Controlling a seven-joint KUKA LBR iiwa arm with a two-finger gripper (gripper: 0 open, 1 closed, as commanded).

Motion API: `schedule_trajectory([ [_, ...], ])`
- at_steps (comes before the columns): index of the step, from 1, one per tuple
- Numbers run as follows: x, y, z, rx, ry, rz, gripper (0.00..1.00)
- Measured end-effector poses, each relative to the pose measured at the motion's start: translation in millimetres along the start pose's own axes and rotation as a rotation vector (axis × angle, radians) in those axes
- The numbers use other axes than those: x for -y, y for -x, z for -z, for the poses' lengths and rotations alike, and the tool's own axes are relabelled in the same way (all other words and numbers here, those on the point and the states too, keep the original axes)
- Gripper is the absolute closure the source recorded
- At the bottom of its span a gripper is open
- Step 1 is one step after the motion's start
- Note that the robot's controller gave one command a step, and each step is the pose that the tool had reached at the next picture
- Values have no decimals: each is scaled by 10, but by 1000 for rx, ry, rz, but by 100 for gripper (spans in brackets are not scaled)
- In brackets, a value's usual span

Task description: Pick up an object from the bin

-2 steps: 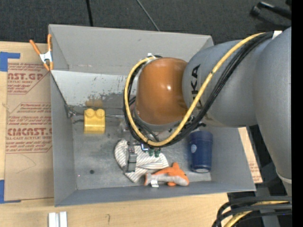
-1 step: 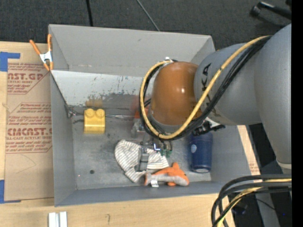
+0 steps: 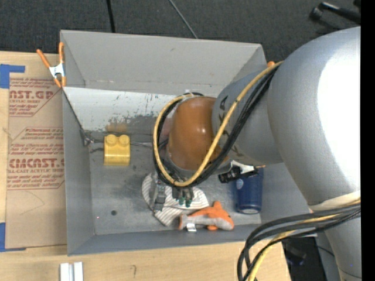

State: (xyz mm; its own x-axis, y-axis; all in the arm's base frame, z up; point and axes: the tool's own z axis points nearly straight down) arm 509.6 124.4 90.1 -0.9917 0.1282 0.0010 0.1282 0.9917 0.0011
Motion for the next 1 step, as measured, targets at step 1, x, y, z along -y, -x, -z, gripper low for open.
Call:
schedule_trajectory([
  [1, 1, 0, 0, 0, 0, 0, 100],
])
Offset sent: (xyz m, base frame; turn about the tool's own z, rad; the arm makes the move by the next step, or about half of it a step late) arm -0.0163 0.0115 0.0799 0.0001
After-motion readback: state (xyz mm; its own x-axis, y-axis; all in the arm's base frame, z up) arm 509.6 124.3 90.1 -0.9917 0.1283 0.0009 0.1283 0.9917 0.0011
